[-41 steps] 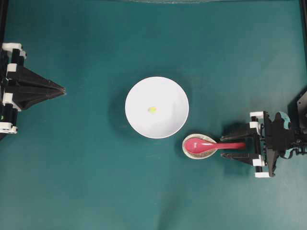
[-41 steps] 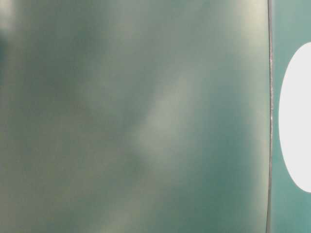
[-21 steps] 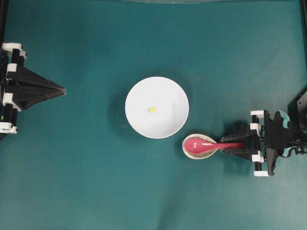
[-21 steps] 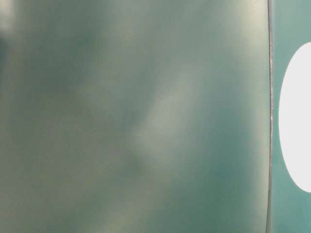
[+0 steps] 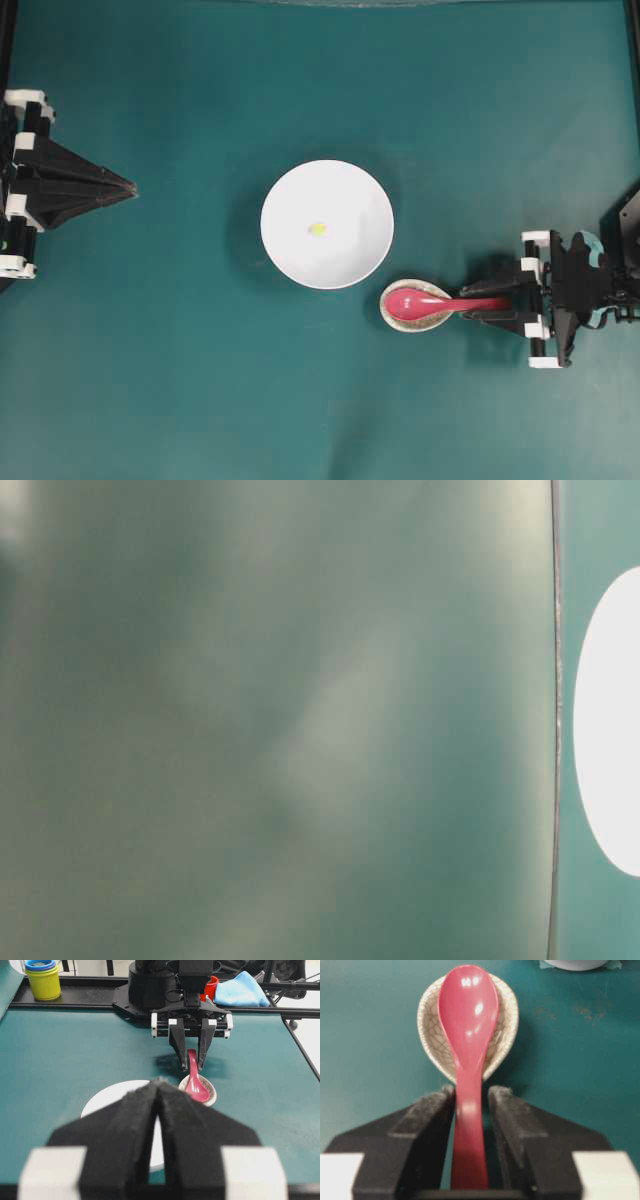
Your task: Scoop the yellow hexagonal prism block from the bowl with a spoon using the right arm.
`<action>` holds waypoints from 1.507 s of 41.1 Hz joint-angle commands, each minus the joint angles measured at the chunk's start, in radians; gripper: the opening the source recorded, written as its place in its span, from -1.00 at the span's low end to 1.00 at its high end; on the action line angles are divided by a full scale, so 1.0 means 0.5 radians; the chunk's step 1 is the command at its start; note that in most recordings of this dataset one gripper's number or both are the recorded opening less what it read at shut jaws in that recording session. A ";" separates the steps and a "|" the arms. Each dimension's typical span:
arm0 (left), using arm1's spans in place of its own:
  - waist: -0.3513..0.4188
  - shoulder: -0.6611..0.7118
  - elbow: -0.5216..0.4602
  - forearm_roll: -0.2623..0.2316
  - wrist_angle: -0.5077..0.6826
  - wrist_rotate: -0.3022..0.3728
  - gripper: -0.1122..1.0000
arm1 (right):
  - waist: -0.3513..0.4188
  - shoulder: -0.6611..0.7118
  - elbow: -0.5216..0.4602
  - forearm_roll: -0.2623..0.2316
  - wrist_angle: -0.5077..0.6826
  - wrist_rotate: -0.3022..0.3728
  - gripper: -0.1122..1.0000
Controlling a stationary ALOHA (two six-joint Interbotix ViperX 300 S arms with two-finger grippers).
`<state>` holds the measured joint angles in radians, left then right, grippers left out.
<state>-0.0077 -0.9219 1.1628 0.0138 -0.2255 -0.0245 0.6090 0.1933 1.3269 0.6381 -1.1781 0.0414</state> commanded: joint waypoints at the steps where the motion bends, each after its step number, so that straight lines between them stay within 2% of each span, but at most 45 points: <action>1: 0.000 0.015 -0.037 0.006 -0.015 -0.003 -0.75 | 0.009 -0.021 -0.009 0.006 -0.015 -0.003 -0.10; 8: 0.000 0.015 -0.037 0.006 -0.018 -0.003 -0.75 | 0.012 -0.025 -0.009 0.003 -0.015 0.000 -0.39; 15: 0.000 0.015 -0.037 0.006 -0.021 -0.003 -0.75 | 0.009 -0.083 -0.003 0.003 -0.012 0.003 -0.39; 24: 0.000 0.012 -0.040 0.006 -0.021 -0.003 -0.75 | 0.006 -0.331 0.031 0.003 0.055 -0.003 -0.39; 34: 0.000 0.006 -0.040 0.006 -0.025 -0.003 -0.75 | -0.052 -0.598 0.031 0.003 0.353 -0.025 -0.39; 49: 0.000 0.003 -0.040 0.006 -0.025 -0.003 -0.75 | -0.129 -0.770 0.006 0.003 0.549 -0.028 -0.39; 62: 0.000 0.000 -0.043 0.006 -0.025 -0.003 -0.75 | -0.193 -0.810 -0.055 0.003 0.887 -0.028 -0.39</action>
<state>-0.0077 -0.9250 1.1628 0.0153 -0.2270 -0.0245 0.5216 -0.1963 1.3223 0.6381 -0.7639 0.0291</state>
